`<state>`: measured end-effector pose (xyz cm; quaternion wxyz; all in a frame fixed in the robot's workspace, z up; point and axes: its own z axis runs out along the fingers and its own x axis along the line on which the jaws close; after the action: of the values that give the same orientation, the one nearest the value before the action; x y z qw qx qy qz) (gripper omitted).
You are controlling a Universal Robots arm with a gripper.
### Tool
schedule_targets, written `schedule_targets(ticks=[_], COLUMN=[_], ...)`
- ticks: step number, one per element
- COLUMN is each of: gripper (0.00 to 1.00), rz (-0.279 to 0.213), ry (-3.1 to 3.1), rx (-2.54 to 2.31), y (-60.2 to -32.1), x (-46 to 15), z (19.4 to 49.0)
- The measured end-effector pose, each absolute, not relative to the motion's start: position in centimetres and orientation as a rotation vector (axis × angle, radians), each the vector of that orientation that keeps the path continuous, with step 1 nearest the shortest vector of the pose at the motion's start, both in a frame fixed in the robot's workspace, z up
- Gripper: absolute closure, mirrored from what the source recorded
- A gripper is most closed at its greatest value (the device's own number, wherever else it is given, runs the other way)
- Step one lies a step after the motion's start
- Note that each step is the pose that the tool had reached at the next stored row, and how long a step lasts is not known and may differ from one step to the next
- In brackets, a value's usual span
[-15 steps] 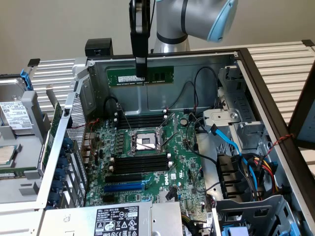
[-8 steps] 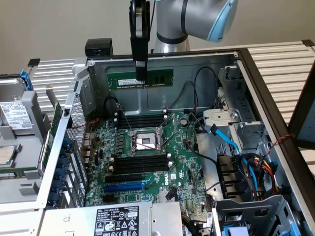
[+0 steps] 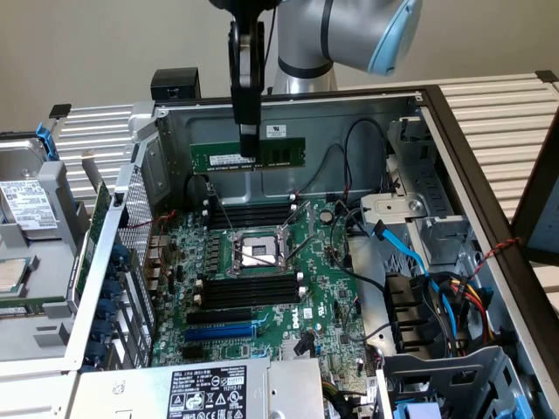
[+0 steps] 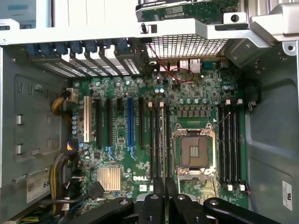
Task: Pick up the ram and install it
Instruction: 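Insert the ram into the slot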
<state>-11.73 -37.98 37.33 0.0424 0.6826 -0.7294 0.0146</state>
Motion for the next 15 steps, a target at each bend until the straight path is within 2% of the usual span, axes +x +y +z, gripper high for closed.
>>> schedule_targets(ticks=[15], gripper=[0.86], rz=[0.045], ry=[-2.232], rx=[2.088], y=[-38.0], x=[-11.8], z=[34.6])
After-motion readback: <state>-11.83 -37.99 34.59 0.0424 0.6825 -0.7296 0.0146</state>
